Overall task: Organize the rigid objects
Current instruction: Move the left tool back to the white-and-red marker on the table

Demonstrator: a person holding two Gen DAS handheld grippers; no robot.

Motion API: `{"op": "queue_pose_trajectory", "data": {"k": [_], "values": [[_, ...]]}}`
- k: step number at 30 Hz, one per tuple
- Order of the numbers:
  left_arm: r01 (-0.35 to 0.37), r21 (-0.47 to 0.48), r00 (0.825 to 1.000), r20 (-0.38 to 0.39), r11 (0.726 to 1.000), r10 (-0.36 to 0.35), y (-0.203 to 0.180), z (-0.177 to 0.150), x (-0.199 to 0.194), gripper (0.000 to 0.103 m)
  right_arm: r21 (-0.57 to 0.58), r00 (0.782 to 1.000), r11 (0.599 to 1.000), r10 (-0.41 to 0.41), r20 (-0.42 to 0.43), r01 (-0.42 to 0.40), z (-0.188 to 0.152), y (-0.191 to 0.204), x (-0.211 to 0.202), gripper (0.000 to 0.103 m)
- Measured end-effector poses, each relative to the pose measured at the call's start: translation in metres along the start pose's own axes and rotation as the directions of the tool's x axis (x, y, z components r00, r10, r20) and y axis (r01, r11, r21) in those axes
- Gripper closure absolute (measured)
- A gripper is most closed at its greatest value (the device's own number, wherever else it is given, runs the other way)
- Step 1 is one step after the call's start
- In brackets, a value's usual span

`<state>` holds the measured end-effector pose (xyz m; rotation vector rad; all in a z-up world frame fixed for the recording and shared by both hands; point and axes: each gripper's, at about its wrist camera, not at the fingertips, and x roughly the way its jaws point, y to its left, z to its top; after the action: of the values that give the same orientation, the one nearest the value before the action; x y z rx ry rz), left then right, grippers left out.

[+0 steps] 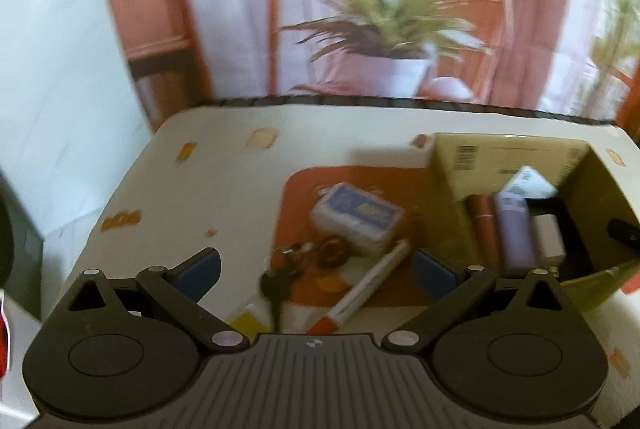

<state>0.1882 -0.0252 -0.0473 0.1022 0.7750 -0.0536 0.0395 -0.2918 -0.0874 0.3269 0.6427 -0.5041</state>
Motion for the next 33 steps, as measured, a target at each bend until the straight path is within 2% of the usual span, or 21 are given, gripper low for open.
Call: {"op": "queue_pose_trajectory", "data": {"k": [3,8,9,13,19,27,33], "values": [[0.0,-0.056,1.0,-0.005,0.998,0.0,0.019,-0.004,0.002,0.0,-0.006,1.0,1.0,-0.008,-0.004,0.008,0.001,0.002,-0.001,0.09],[0.063,-0.189,0.998,0.034,0.98,-0.058,0.052,-0.011,-0.005,0.0,-0.025,0.999,1.0,-0.02,-0.026,0.019,0.005,0.006,0.0,0.09],[0.055,-0.201,0.998,0.034,0.978,-0.049,0.055,-0.012,-0.006,0.0,-0.033,0.999,0.999,-0.025,-0.032,0.024,0.006,0.008,0.0,0.09],[-0.021,-0.147,0.999,0.035,0.989,0.026,0.054,-0.018,-0.007,0.0,-0.06,0.997,0.998,-0.04,-0.06,0.036,0.011,0.012,0.0,0.091],[-0.032,-0.095,0.999,0.02,0.995,0.034,0.046,-0.021,0.0,0.0,-0.093,0.992,0.994,-0.065,-0.104,0.056,0.017,0.017,0.002,0.093],[0.02,-0.063,1.0,0.017,0.998,-0.019,0.038,-0.024,0.01,0.0,-0.12,0.981,0.99,-0.097,-0.169,0.077,0.03,0.023,0.009,0.094],[0.054,-0.082,0.999,0.011,0.995,-0.053,0.038,-0.025,0.021,0.0,-0.159,0.971,0.982,-0.13,-0.201,0.098,0.034,0.03,0.012,0.094]]}}
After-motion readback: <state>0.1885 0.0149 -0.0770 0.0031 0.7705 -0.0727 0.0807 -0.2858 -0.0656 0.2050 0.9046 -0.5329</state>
